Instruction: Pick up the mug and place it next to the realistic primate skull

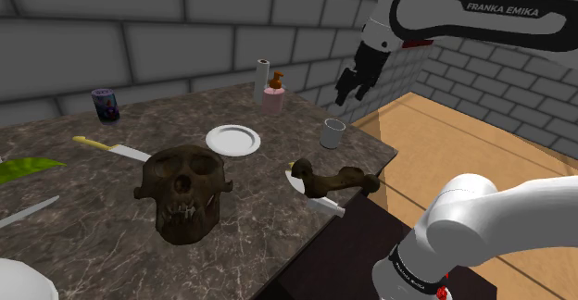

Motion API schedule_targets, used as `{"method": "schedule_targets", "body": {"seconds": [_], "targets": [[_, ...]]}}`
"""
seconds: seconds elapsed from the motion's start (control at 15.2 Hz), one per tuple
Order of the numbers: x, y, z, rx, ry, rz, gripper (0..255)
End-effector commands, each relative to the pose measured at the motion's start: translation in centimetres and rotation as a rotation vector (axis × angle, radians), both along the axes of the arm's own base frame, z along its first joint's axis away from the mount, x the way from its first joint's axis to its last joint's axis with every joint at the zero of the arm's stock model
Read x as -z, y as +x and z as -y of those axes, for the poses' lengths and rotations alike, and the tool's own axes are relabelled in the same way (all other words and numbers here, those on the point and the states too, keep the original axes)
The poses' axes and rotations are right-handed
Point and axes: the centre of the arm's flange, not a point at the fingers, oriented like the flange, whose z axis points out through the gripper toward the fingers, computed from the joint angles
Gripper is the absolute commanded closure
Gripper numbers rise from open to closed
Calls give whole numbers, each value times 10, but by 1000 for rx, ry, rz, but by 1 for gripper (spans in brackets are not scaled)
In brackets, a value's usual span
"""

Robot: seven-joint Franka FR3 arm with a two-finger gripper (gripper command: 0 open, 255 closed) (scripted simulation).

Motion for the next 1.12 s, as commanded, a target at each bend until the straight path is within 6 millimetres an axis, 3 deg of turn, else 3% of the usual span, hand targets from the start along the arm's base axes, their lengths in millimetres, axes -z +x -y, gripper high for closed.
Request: {"method": "schedule_targets", "body": {"seconds": [0.0, 1.06], "targets": [[21, 12, 16, -6, -5, -10, 0], [171, 104, 136, -47, -39, -95, 0]]}}
